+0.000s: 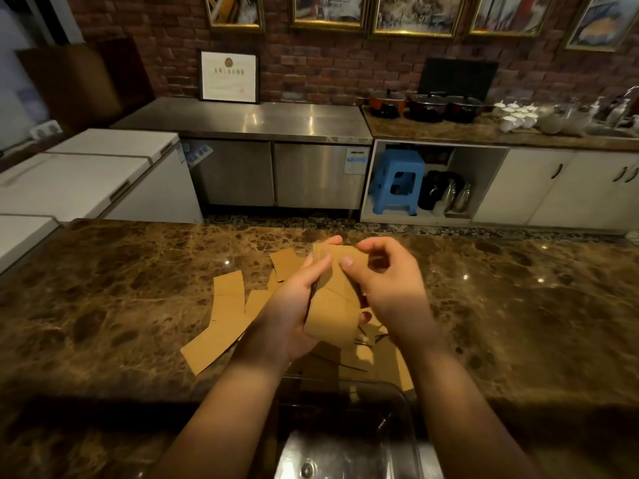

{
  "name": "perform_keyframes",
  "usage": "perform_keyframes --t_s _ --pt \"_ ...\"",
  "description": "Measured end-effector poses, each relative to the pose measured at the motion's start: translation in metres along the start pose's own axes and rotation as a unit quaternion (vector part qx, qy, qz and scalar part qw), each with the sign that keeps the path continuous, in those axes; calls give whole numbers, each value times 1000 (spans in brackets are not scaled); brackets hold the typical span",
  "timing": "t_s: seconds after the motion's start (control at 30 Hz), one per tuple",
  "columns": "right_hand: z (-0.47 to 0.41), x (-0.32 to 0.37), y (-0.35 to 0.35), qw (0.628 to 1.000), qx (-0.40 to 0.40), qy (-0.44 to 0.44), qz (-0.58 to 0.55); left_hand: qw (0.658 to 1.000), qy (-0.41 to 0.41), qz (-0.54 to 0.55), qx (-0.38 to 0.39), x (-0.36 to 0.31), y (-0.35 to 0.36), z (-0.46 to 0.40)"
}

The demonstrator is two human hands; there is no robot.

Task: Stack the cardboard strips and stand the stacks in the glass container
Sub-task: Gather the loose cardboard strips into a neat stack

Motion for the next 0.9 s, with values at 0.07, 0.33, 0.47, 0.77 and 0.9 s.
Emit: perform_keyframes --t_s 0.07,0.33,0.47,0.77,0.9 --pt "1 -8 7 996 -5 -6 94 1000 10 -28 -6 2 -6 -1" --pt "-32 -82 -42 977 -16 126 172 990 4 68 -123 -4 -67 -5" --pt "-32 -136 -33 918 85 245 301 983 7 95 -154 -7 -84 -7" --pt "-42 -168 6 837 123 295 444 984 -3 70 -164 4 -84 -18" --pt "-43 -172 0 888 128 315 310 983 -7 68 -169 6 -84 -20"
Point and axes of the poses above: each hand's wrist, its own z-axis away from the middle knuckle, its own y-axis out of the palm, x = y × z, the point moved 8 cm from there along -z, towards the middle knuckle
